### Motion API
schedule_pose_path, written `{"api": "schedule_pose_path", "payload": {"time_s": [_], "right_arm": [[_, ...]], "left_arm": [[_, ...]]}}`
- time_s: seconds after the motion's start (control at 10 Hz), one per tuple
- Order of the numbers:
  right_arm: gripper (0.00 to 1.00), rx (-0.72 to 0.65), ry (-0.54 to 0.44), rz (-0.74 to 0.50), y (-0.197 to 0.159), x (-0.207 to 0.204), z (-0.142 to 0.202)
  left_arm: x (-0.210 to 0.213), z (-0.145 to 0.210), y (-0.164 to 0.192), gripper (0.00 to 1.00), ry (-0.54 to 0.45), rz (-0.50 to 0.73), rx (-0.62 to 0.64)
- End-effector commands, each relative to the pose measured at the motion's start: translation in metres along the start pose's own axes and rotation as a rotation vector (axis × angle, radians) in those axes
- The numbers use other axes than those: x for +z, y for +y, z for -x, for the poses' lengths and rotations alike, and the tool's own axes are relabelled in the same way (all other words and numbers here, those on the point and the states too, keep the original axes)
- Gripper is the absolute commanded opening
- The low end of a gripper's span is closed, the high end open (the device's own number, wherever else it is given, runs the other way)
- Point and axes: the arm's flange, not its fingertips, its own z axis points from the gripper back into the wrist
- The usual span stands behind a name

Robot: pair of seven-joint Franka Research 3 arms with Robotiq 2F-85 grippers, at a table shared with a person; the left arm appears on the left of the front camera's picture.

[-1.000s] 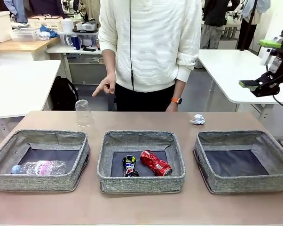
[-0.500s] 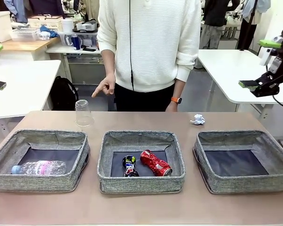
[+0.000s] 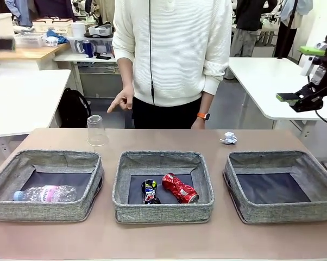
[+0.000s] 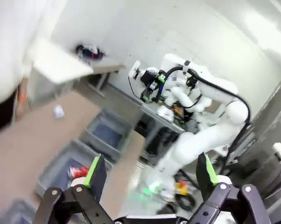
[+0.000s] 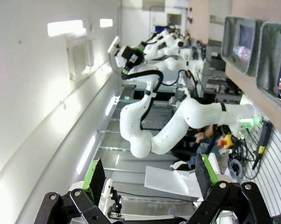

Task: Sort the waste into the appropriate baskets.
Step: Pick up the waste item pointed out by the person.

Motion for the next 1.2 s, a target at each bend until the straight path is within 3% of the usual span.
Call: {"api": "schedule_pose_path", "payload": {"time_s": [0.0, 0.1, 0.2, 0.3, 0.5, 0.6, 0.7, 0.8, 1.1], "right_arm": [[1.00, 0.003, 0.007, 0.000, 0.002, 0.001, 0.002], [1.00, 0.003, 0.007, 0.000, 0.002, 0.001, 0.002], [1.00, 0.003, 0.007, 0.000, 0.002, 0.001, 0.002], [1.00, 0.003, 0.007, 0.000, 0.002, 0.001, 0.002], [1.00, 0.003, 0.007, 0.000, 0.002, 0.001, 0.002], [1.00, 0.003, 0.007, 0.000, 0.002, 0.001, 0.002], [1.00, 0.003, 0.007, 0.000, 0.002, 0.001, 0.002], [1.00, 0.003, 0.007, 0.000, 0.002, 0.001, 0.002], [1.00, 0.003, 0.007, 0.000, 0.002, 0.001, 0.002]], "left_arm": [[-0.027, -0.002, -0.009, 1.00, -0.024, -0.207, -0.619], [-0.037, -0.009, 0.008, 1.00, 0.038, -0.319, -0.716], [-0.043, -0.018, 0.045, 1.00, 0.105, -0.482, -0.632], [-0.023, -0.011, -0.019, 1.00, 0.018, -0.080, -0.327], [-0.023, -0.011, -0.019, 1.00, 0.018, -0.080, -0.327], [-0.034, -0.012, 0.002, 1.00, 0.043, -0.152, -0.422], [-0.042, -0.013, 0.056, 1.00, 0.072, -0.334, -0.407], [-0.050, -0.004, 0.098, 1.00, 0.141, -0.239, -0.368], [-0.056, 0.033, 0.198, 1.00, 0.216, -0.297, -0.465]]}}
